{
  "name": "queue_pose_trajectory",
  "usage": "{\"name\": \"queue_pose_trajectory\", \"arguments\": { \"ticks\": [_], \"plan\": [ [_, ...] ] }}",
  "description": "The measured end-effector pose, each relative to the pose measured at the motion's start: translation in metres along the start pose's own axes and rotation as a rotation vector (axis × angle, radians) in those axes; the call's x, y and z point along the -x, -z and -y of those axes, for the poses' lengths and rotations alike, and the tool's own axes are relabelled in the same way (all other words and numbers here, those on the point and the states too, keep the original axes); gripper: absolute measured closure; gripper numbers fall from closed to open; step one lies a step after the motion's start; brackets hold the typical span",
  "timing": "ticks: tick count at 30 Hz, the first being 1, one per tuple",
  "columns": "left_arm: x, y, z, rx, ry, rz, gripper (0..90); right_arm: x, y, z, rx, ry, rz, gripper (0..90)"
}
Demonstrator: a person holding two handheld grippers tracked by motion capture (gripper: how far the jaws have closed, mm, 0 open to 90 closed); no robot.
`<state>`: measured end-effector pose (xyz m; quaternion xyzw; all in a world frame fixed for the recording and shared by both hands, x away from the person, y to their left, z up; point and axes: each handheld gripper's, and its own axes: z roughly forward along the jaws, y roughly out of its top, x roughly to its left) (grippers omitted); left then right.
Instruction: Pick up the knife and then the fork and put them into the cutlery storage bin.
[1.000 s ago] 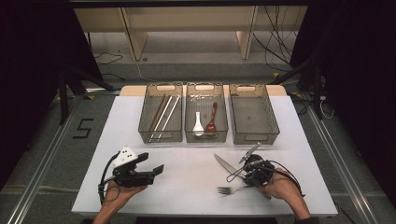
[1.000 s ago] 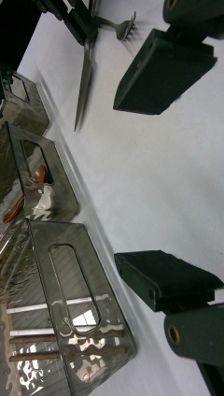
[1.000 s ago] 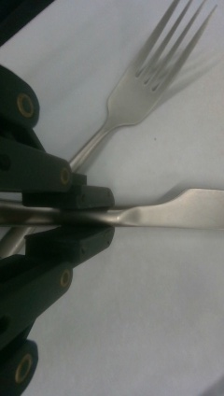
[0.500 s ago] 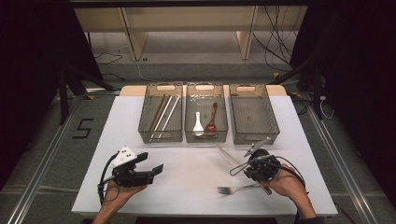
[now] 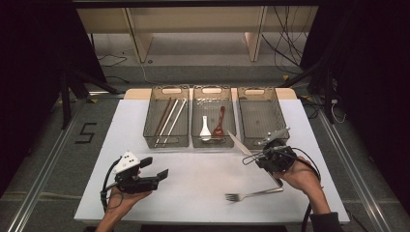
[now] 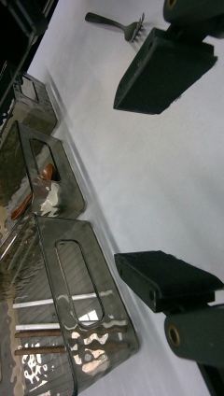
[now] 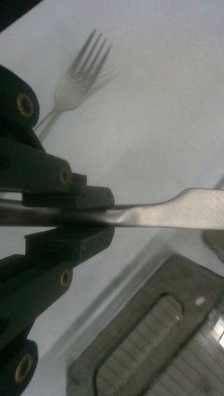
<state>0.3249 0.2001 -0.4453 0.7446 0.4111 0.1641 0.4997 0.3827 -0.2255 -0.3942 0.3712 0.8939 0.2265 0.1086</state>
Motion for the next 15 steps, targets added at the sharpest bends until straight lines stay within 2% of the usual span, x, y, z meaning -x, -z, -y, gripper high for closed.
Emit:
{"name": "queue_pose_trajectory", "arguments": {
  "ticks": [15],
  "plan": [
    [0.0, 0.001, 0.0, 0.017, -0.002, 0.006, 19.4, 0.036, 0.007, -0.043, 0.059, -0.061, 0.064, 80.5]
  ]
}}
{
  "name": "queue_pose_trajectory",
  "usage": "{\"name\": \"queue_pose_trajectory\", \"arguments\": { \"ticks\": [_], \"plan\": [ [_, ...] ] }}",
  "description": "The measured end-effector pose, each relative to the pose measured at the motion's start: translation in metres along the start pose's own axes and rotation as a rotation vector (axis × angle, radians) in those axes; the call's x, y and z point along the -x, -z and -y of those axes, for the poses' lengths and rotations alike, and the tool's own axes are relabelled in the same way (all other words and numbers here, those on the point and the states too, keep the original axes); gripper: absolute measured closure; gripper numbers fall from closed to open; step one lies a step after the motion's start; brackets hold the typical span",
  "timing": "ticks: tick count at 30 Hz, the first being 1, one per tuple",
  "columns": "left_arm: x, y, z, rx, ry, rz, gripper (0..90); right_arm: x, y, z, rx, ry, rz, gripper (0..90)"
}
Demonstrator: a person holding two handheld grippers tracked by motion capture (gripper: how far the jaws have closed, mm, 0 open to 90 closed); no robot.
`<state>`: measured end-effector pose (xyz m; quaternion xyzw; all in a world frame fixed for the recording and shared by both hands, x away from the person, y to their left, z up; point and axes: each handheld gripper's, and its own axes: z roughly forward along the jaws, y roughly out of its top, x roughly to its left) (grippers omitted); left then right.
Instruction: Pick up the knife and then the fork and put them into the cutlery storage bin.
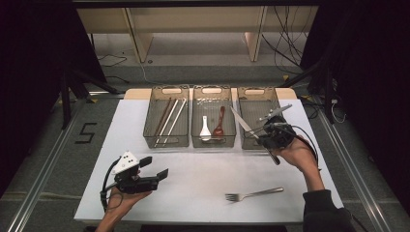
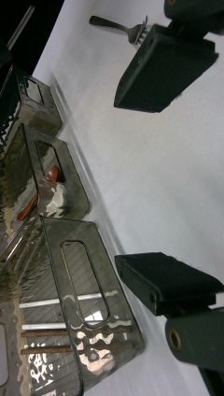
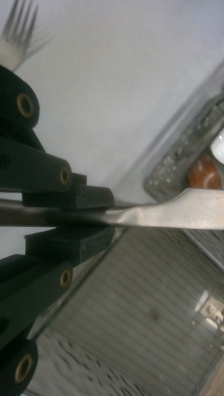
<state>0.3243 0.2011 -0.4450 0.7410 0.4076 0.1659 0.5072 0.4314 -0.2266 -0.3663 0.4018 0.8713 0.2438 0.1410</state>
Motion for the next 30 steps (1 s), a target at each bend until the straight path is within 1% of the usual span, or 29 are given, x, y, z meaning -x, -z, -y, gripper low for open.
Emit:
{"name": "queue_pose_trajectory", "arguments": {
  "ticks": [5, 6, 9, 16, 22, 25, 28, 30],
  "plan": [
    [-0.001, 0.0, 0.0, 0.001, -0.004, 0.0, 19.1, 0.015, -0.002, -0.013, 0.008, -0.034, 0.027, 80.4],
    [0.0, 0.0, 0.0, 0.003, 0.0, -0.001, 19.0, 0.017, -0.003, -0.014, 0.009, -0.038, 0.03, 80.4],
    [0.0, 0.0, 0.0, 0.004, -0.005, 0.0, 18.7, 0.024, -0.006, -0.02, 0.009, -0.06, 0.05, 80.4],
    [0.0, 0.0, 0.0, 0.009, -0.002, 0.0, 18.7, 0.037, -0.013, -0.031, 0.003, -0.097, 0.083, 80.4],
    [0.0, 0.0, 0.0, 0.007, -0.006, 0.001, 18.7, 0.046, -0.022, -0.043, -0.023, -0.11, 0.103, 80.4],
    [0.0, 0.0, 0.0, 0.009, -0.001, 0.002, 18.7, 0.051, -0.026, -0.048, -0.023, -0.125, 0.119, 80.4],
    [-0.001, 0.0, 0.0, 0.008, -0.003, 0.002, 18.7, 0.058, -0.03, -0.051, -0.014, -0.146, 0.119, 80.3],
    [-0.001, 0.0, 0.0, 0.008, -0.002, 0.002, 18.8, 0.061, -0.033, -0.052, -0.016, -0.157, 0.13, 80.3]
  ]
}}
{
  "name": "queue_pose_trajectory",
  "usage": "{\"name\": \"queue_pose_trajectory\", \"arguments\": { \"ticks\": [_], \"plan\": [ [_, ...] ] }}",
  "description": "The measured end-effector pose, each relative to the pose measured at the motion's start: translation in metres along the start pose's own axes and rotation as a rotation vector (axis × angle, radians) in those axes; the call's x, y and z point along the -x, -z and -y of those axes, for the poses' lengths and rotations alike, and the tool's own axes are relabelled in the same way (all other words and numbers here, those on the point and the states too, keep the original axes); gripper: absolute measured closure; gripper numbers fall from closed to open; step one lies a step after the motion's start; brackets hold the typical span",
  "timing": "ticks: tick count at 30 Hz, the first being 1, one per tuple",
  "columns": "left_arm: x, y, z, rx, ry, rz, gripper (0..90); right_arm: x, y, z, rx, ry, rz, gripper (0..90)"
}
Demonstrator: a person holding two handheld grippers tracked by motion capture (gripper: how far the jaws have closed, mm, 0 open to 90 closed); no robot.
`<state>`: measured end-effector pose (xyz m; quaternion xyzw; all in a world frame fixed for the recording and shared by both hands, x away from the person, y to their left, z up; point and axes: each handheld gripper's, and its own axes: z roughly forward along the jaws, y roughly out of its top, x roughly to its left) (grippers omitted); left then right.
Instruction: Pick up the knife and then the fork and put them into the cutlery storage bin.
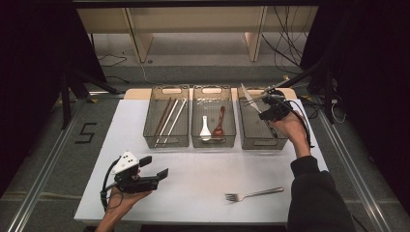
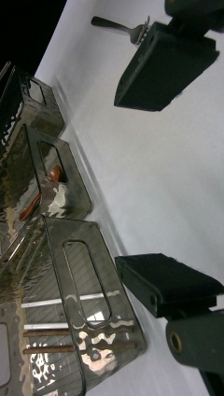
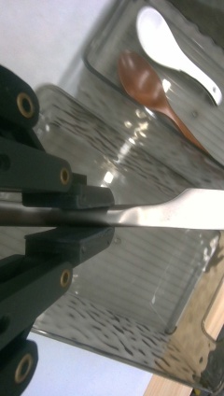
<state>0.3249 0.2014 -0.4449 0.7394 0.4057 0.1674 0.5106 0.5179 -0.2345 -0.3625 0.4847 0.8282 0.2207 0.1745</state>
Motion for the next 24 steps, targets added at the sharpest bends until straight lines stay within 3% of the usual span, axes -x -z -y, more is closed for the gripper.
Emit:
{"name": "queue_pose_trajectory", "arguments": {
  "ticks": [12, 24],
  "plan": [
    [0.0, 0.0, 0.0, -0.004, -0.002, 0.001, 18.7, 0.011, -0.017, -0.004, -0.024, -0.018, 0.036, 80.2],
    [0.0, 0.0, 0.0, -0.002, 0.002, 0.001, 18.7, 0.011, -0.03, -0.002, -0.035, -0.025, 0.054, 80.0]
  ]
}}
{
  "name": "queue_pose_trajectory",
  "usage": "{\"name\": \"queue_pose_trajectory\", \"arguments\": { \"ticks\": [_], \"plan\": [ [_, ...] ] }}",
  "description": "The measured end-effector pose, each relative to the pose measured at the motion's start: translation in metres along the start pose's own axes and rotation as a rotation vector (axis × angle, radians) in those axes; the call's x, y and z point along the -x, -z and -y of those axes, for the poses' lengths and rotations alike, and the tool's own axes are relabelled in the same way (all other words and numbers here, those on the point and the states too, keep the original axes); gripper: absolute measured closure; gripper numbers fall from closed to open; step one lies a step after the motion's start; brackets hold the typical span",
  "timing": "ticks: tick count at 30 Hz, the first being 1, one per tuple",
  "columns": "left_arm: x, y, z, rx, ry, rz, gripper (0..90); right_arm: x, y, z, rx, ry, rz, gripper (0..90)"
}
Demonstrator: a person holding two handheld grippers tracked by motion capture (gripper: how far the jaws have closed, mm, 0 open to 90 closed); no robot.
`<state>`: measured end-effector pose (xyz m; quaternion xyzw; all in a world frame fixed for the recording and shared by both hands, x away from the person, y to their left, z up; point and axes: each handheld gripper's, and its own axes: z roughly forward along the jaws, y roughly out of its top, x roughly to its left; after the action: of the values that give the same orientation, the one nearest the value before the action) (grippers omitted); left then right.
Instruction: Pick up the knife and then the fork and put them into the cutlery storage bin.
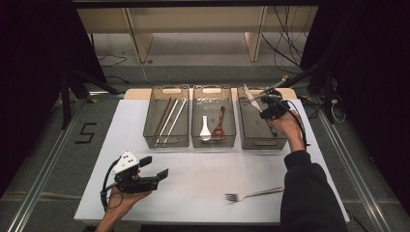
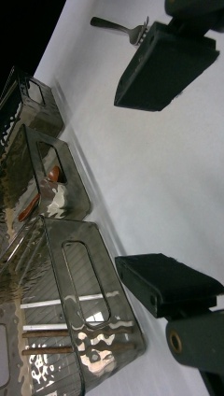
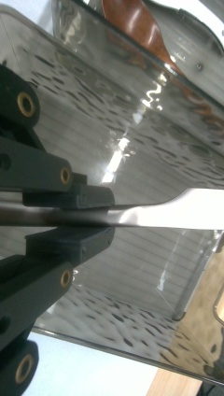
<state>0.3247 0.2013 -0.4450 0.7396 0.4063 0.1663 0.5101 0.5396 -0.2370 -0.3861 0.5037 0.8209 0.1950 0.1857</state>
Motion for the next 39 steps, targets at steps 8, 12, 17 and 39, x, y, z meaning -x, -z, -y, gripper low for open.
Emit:
{"name": "queue_pose_trajectory", "arguments": {
  "ticks": [8, 12, 17, 39],
  "plan": [
    [0.0, 0.0, 0.0, -0.004, -0.004, 0.0, 18.7, -0.003, -0.005, 0.005, 0.007, -0.006, -0.033, 75.5],
    [0.0, 0.0, 0.0, -0.004, -0.006, 0.0, 18.7, -0.006, 0.008, 0.005, 0.047, 0.013, -0.067, 69.4],
    [0.0, 0.0, 0.0, -0.003, 0.0, 0.0, 18.7, -0.013, 0.019, 0.01, 0.065, 0.052, -0.092, 61.7],
    [0.0, 0.0, 0.001, -0.003, 0.001, -0.001, 18.6, -0.068, 0.061, 0.076, 0.114, 0.248, -0.291, 37.4]
  ]
}}
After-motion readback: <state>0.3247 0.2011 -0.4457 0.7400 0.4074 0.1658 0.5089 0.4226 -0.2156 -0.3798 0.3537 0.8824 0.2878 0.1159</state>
